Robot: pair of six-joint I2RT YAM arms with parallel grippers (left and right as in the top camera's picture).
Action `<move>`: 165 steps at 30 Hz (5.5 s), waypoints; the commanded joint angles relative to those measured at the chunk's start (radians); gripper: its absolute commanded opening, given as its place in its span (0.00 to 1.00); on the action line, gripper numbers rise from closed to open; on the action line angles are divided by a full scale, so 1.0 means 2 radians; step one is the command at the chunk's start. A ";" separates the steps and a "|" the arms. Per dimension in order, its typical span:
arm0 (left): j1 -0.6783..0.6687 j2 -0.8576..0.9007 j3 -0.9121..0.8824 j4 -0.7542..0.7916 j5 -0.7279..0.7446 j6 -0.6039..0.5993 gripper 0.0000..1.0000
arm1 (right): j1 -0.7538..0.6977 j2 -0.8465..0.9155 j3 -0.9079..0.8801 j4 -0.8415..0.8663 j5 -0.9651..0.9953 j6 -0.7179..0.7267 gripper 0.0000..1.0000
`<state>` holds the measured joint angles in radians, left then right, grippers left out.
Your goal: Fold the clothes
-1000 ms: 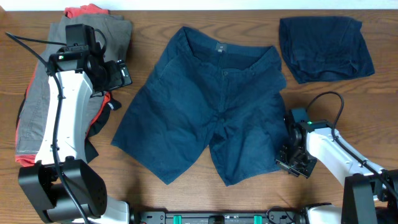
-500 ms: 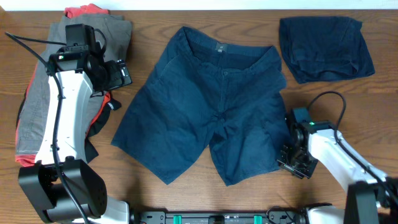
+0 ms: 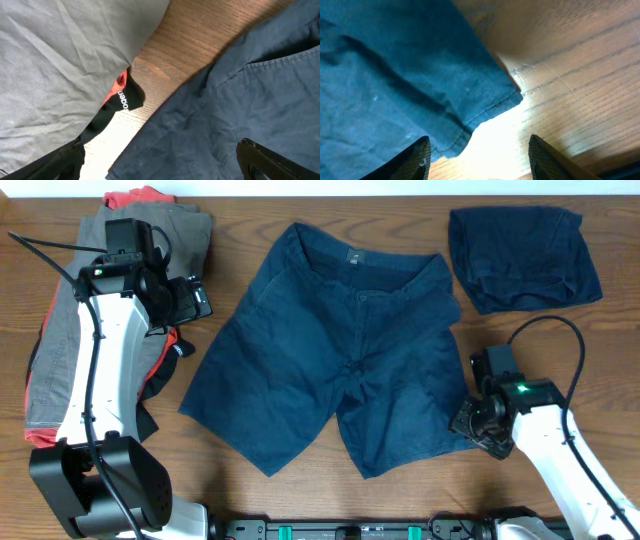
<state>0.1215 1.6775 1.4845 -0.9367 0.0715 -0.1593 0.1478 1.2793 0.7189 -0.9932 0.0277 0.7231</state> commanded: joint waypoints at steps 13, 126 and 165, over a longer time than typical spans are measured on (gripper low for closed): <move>0.001 0.001 0.004 0.000 -0.001 0.003 0.98 | -0.003 0.146 -0.002 0.068 0.025 -0.011 0.34; -0.201 0.240 0.007 0.342 0.059 0.173 1.00 | -0.047 -0.037 0.241 -0.076 -0.022 -0.170 0.99; -0.169 0.179 0.020 0.073 -0.042 0.033 1.00 | 0.147 0.408 0.435 0.209 -0.026 -0.241 0.73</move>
<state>-0.2359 2.0609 1.5188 -0.7818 -0.0074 -0.0597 0.4145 2.0727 1.5650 -0.5663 -0.0692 0.2813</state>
